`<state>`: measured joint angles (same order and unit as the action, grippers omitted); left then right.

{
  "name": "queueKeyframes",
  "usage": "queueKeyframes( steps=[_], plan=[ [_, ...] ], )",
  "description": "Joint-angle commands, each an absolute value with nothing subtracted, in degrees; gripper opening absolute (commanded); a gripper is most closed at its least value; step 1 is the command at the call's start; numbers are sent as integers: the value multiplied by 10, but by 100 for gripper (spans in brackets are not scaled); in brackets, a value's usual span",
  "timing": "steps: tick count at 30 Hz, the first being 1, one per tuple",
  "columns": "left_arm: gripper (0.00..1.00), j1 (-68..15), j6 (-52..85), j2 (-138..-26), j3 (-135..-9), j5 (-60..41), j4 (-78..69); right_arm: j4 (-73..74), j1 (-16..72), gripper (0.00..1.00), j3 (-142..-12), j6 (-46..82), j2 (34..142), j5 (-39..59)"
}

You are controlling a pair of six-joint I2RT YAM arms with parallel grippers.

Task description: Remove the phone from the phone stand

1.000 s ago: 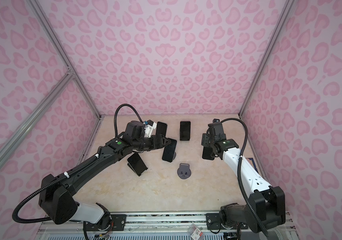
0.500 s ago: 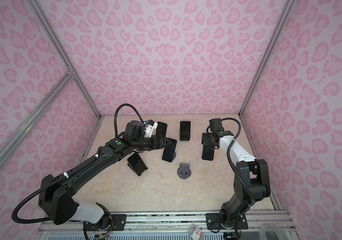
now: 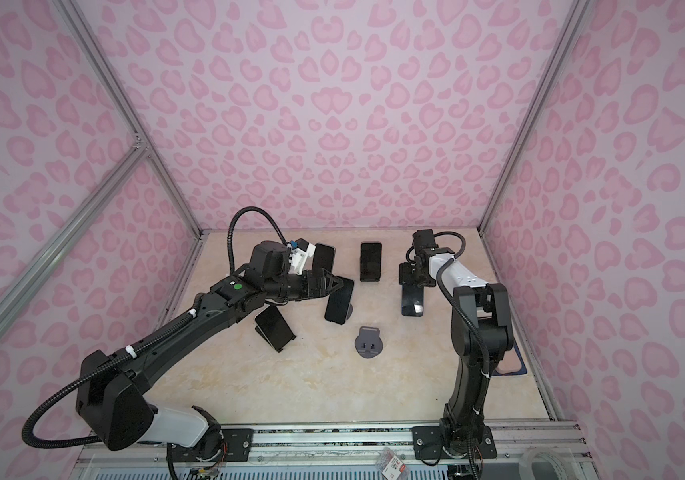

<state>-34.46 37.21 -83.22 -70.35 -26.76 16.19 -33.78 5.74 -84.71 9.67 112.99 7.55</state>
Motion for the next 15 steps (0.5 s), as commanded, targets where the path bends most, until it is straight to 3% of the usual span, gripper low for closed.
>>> queueKeyframes(
  steps=[1,15],
  plan=[
    [100,-342,362,-824,-711,-267,149,-361,57,64,-891,93,1168,89],
    [100,-322,367,-816,-711,-273,146,-419,71,64,-975,69,1246,42]
  ],
)
